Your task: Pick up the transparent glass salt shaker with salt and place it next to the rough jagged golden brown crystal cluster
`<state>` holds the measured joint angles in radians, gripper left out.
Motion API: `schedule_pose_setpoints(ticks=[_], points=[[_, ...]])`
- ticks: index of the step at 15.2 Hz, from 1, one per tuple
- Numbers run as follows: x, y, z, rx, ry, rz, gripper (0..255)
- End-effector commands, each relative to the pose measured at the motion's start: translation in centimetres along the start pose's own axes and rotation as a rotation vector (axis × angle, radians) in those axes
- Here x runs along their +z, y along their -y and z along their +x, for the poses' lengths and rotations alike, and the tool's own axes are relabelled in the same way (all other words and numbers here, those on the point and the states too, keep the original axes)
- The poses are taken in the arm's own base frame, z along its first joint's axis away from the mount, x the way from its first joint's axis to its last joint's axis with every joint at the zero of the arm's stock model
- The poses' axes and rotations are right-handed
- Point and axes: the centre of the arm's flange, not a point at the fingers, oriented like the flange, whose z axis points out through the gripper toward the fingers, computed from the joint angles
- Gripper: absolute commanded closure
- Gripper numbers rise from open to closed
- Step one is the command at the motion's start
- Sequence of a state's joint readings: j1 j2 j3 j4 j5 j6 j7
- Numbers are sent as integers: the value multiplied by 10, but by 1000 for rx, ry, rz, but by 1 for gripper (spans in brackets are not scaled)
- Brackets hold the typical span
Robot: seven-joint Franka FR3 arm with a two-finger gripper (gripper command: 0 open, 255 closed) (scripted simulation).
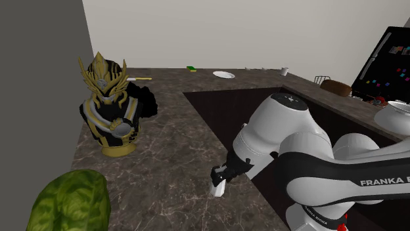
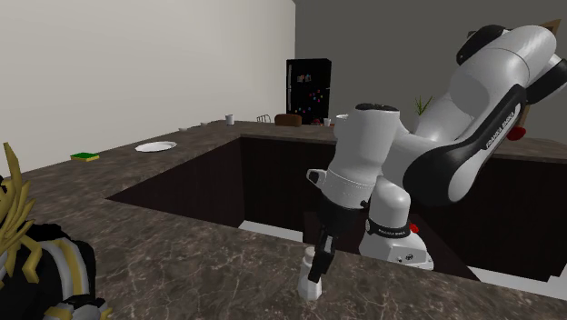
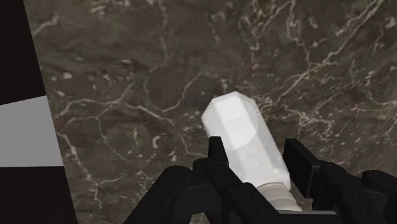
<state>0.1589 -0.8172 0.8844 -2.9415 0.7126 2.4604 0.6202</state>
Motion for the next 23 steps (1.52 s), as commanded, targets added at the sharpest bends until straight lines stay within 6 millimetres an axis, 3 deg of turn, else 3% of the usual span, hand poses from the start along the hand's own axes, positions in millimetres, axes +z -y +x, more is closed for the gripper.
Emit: schedule_pose_setpoints(ticks=[1, 23], points=[[-5, 0, 1, 0, 0, 0, 255], [-117, 15, 29, 0, 0, 0, 255]])
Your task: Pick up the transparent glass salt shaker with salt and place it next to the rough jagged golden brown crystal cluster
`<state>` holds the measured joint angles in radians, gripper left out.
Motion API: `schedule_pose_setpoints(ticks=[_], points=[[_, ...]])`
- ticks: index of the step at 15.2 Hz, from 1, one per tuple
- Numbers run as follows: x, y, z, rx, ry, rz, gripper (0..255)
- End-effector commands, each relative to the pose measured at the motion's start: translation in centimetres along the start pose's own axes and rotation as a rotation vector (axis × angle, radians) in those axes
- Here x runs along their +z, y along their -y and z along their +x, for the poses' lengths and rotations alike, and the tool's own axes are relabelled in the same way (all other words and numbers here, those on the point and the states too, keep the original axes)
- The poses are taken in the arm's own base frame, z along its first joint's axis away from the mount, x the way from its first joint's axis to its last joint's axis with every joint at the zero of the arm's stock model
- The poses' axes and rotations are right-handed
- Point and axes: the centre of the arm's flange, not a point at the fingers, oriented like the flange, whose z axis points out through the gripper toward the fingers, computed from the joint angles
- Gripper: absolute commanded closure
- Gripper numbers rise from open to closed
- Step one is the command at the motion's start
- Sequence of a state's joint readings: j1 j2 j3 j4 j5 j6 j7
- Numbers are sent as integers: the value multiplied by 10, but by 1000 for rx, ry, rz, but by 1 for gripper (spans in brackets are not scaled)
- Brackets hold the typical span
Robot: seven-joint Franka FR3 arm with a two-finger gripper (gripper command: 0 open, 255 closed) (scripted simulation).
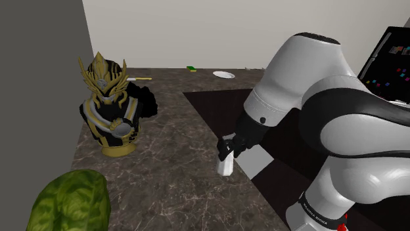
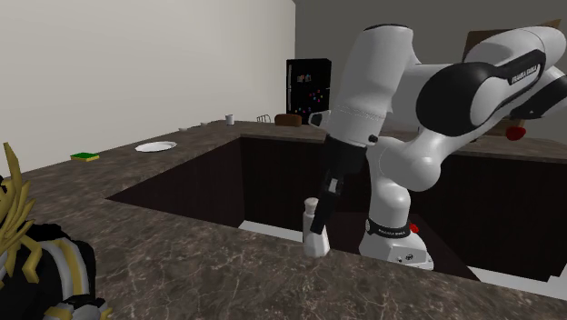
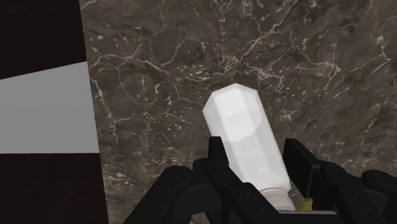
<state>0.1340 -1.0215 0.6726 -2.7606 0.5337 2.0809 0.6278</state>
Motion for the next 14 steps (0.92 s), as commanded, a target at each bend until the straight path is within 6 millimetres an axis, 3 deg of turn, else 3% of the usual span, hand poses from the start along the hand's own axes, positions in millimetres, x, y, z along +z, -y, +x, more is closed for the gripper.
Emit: schedule_pose_setpoints(ticks=[1, 14], points=[[-11, 1, 3, 0, 0, 0, 255], [-77, 10, 19, 0, 0, 0, 255]])
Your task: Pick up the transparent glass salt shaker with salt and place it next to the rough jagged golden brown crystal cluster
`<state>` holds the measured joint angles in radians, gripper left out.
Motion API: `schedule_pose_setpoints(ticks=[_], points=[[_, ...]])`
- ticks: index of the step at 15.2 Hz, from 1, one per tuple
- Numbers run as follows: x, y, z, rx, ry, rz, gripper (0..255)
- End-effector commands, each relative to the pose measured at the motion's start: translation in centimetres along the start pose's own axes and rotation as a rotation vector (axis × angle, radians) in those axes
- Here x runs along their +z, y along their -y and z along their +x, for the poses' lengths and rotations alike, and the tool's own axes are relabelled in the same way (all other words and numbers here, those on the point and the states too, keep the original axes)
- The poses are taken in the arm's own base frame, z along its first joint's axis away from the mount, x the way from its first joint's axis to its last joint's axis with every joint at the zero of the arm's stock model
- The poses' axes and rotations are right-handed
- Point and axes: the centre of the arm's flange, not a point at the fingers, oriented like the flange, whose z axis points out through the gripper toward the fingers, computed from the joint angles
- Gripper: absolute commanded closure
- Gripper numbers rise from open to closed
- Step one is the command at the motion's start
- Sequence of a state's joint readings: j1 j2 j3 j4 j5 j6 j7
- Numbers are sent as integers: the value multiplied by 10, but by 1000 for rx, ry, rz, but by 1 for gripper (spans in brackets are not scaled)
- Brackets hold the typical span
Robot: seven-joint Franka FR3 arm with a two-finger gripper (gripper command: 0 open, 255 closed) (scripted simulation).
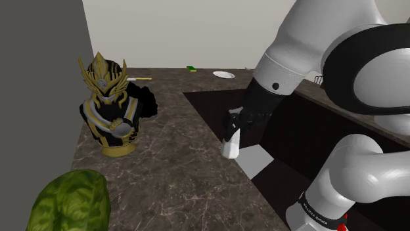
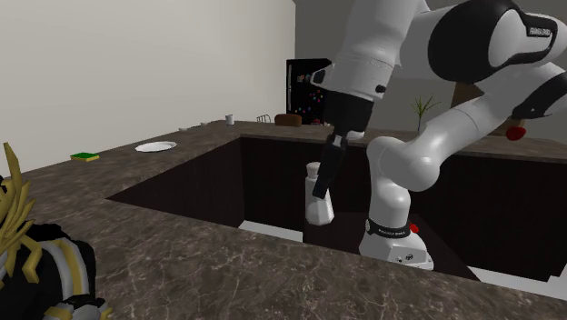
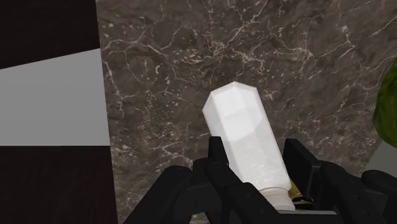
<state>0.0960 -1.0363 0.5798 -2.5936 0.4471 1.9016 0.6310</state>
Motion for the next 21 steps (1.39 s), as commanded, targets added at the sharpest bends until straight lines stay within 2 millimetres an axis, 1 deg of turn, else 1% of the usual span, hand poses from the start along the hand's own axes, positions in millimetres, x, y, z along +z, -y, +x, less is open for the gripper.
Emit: schedule_pose_setpoints(ticks=[1, 5, 6, 21], points=[[-11, 1, 4, 0, 0, 0, 255], [-31, 3, 9, 0, 0, 0, 255], [-31, 3, 9, 0, 0, 0, 255], [20, 29, 199, 0, 0, 0, 255]])
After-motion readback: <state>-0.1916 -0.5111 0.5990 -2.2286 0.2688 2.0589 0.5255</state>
